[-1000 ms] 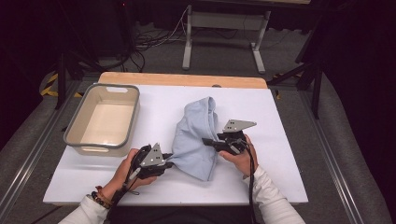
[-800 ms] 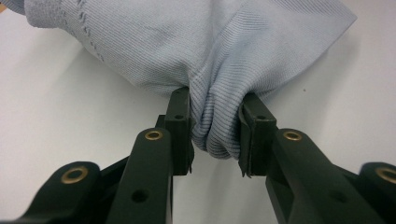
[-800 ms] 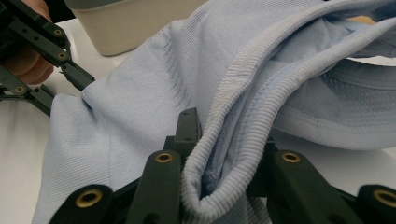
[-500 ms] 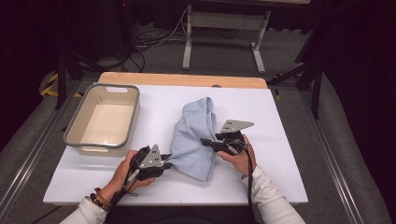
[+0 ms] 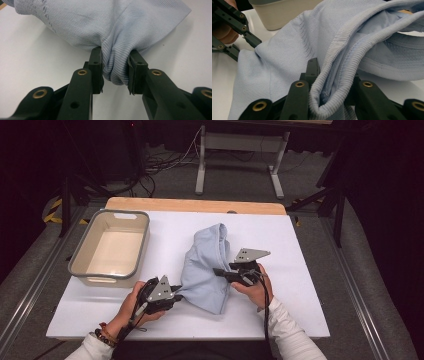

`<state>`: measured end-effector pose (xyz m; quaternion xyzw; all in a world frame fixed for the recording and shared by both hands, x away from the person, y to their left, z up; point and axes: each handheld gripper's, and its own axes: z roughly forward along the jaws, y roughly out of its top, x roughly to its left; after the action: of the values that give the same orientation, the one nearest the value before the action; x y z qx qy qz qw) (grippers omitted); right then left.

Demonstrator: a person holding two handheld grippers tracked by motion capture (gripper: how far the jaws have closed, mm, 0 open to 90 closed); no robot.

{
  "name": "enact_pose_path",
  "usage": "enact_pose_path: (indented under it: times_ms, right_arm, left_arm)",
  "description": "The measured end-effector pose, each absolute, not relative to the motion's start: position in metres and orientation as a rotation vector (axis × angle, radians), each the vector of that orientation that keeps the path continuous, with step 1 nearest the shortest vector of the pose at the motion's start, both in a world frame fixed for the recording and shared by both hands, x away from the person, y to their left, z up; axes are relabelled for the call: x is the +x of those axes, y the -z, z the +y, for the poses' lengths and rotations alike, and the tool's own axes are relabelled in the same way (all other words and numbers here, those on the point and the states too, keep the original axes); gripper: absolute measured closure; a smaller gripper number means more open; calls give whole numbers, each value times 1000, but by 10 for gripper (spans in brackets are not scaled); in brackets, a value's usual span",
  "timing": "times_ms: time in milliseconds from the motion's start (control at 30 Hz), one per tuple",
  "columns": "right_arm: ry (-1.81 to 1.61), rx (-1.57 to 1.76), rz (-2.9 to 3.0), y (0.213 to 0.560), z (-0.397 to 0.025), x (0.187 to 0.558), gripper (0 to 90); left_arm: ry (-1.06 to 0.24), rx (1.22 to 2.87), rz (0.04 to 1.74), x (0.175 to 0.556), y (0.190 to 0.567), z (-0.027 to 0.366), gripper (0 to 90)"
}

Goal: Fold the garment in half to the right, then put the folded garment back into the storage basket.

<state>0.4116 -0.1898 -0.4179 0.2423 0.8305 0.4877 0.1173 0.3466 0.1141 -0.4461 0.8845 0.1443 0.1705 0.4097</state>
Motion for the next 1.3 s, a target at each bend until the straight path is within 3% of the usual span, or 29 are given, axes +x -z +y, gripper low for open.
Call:
enact_pose_path:
  times_ms: [1300]
  right_arm:
    - [-1451, 726, 2325, 404, -186, 415, 725]
  left_arm:
    - [-508, 2195, 334, 359, 422, 119, 703]
